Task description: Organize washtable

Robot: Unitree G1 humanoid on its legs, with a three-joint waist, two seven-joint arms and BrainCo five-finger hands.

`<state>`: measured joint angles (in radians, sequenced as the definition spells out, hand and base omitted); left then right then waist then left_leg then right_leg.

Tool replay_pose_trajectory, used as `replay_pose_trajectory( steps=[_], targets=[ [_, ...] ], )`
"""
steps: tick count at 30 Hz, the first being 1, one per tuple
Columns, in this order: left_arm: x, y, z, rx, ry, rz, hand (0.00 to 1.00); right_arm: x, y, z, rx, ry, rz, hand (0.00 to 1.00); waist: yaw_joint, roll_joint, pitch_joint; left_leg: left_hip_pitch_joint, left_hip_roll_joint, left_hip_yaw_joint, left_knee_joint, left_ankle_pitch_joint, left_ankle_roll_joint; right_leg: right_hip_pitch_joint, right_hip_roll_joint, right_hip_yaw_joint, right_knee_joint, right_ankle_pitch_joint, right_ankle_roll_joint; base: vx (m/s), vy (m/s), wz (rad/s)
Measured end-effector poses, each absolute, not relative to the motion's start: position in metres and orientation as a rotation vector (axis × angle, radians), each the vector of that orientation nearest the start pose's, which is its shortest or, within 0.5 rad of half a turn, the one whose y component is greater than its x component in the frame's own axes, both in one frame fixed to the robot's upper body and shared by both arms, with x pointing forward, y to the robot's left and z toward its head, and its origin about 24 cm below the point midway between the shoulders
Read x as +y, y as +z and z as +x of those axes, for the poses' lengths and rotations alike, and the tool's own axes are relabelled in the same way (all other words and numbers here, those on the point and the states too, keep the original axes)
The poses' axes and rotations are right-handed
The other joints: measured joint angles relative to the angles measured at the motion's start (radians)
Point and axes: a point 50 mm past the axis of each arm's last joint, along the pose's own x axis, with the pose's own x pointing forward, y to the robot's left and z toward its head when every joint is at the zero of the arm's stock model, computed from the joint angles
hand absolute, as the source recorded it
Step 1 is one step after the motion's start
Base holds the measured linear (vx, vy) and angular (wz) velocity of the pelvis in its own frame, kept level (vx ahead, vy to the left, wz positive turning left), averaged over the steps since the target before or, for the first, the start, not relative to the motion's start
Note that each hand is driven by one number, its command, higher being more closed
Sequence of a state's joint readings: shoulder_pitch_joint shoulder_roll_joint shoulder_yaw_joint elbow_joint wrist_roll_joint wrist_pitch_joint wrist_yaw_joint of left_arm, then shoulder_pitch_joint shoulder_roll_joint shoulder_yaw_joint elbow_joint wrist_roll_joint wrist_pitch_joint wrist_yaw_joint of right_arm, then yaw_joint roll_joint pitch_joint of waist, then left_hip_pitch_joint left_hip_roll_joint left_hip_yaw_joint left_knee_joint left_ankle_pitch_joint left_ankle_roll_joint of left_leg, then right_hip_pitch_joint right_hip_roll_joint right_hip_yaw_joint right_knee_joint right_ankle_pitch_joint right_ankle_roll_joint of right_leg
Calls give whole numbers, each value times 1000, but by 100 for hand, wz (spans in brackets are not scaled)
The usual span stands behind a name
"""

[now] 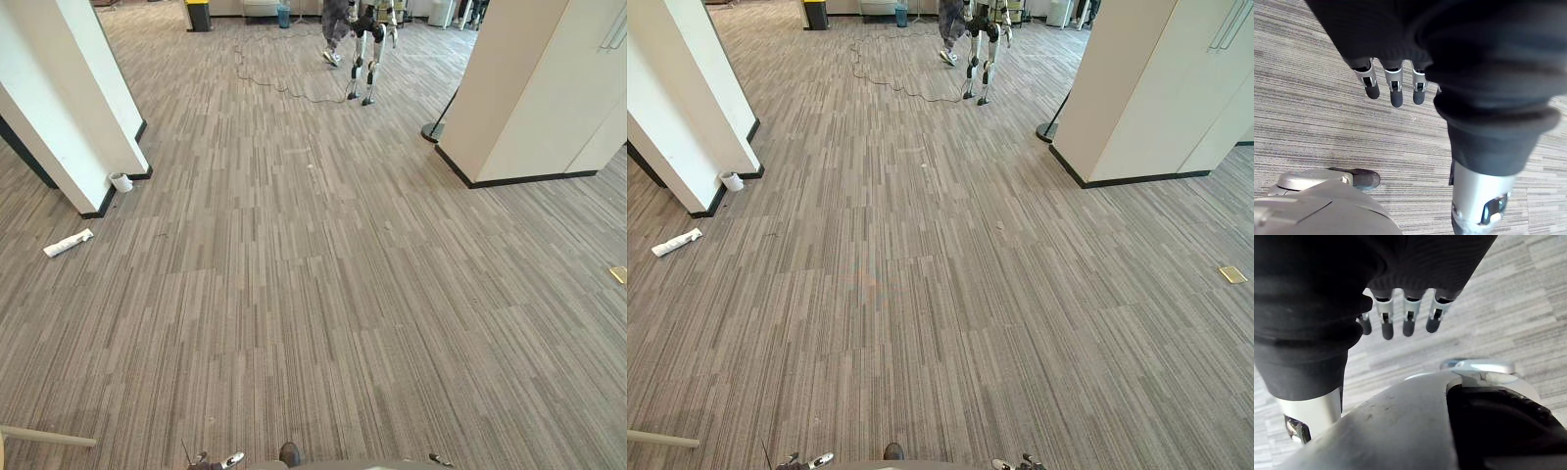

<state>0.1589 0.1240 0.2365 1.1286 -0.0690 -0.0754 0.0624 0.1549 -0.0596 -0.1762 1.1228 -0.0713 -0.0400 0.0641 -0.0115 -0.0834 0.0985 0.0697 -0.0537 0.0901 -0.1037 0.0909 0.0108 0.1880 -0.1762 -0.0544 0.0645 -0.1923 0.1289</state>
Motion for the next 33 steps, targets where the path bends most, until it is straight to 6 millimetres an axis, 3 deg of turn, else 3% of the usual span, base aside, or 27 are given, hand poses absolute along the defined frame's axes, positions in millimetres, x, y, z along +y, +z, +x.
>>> replay_pose_trajectory(
  steps=[6, 9, 19, 20, 22, 24, 25, 26, 27, 28, 29, 30, 32, 33],
  targets=[
    [231, -165, 47, 1153, 434, -71, 0, -193, -172, 47, 1229, -158, 50, 0, 4, 4, 8, -30, 5, -5, 0, 2, -4, -4, 5, -27, -40, 19, -5, -6, -20, 6],
    [230, -164, 50, 1127, 444, -89, 0, -194, -173, 48, 1226, -174, 43, 0, 25, 5, 24, -35, 9, -4, 1, 3, -4, -4, 7, -43, -51, 27, -3, 1, -44, 0],
    [230, -163, 54, 1105, 447, -107, 0, -193, -172, 57, 1207, -176, 47, 0, 26, 6, 48, -59, 25, 2, 28, -15, -21, -22, 13, -109, -51, 46, -2, 11, -44, -3],
    [231, -162, 61, 1086, 444, -109, 0, -195, -171, 65, 1193, -173, 43, 0, 31, -1, 70, -119, 35, 4, 128, -63, -18, -36, 15, -111, -49, 56, -1, -51, 8, -8],
    [230, -162, 64, 1073, 458, -136, 0, -199, -169, 76, 1169, -186, 37, 0, 38, 19, 108, -219, 64, 13, 338, -170, -20, -44, 23, -114, -50, 53, -3, -67, 37, -24],
    [221, -165, 55, 1095, 485, -189, 0, -211, -168, 73, 1169, -257, 50, 0, 53, 52, 114, -294, 92, 24, 538, -295, -3, -39, 32, -125, -43, -1, 21, -18, 84, -25],
    [220, -165, 53, 1098, 490, -200, 0, -213, -168, 70, 1174, -273, 61, 0, 54, 58, 111, -308, 92, 26, 584, -318, 12, -38, 23, -137, -29, -16, 35, 108, 160, 4],
    [219, -166, 49, 1110, 491, -205, 0, -213, -169, 64, 1184, -300, 86, 0, 54, 58, 106, -317, 80, 52, 688, -367, 57, -41, -6, -151, 41, -65, 69, 230, 204, 9],
    [218, -167, 40, 1134, 493, -204, 0, -215, -170, 51, 1205, -324, 98, 0, 53, 65, 91, -281, 77, 76, 687, -435, 65, -68, -34, -164, 199, -84, 72, 260, 198, 0],
    [217, -168, 34, 1151, 496, -208, 0, -219, -168, 53, 1186, -347, 106, 0, 54, 78, 93, -265, 72, 78, 686, -485, 59, -129, -55, -157, 361, -105, 61, 306, 252, -16],
    [218, -169, 29, 1170, 499, -204, 0, -218, -167, 58, 1155, -361, 126, 0, 50, 60, 98, -221, 52, 86, 665, -510, 67, -283, -117, -152, 690, -62, -43, 349, 229, -16],
    [225, -168, 26, 1183, 504, -188, 0, -215, -168, 57, 1156, -360, 144, 0, 43, 60, 100, -148, 38, 89, 607, -508, 64, -380, -120, -133, 897, -52, -69, 393, 226, -9],
    [228, -168, 23, 1193, 509, -181, 0, -210, -169, 52, 1174, -355, 161, 0, 43, 44, 98, -57, 32, 82, 525, -494, 59, -430, -82, -148, 965, -74, -44, 409, 95, 8],
    [230, -167, 23, 1192, 509, -175, 0, -209, -170, 49, 1181, -351, 171, 0, 40, 44, 96, -2, 32, 68, 471, -480, 67, -460, -49, -184, 938, -94, -49, 492, 76, 38]
  ],
)
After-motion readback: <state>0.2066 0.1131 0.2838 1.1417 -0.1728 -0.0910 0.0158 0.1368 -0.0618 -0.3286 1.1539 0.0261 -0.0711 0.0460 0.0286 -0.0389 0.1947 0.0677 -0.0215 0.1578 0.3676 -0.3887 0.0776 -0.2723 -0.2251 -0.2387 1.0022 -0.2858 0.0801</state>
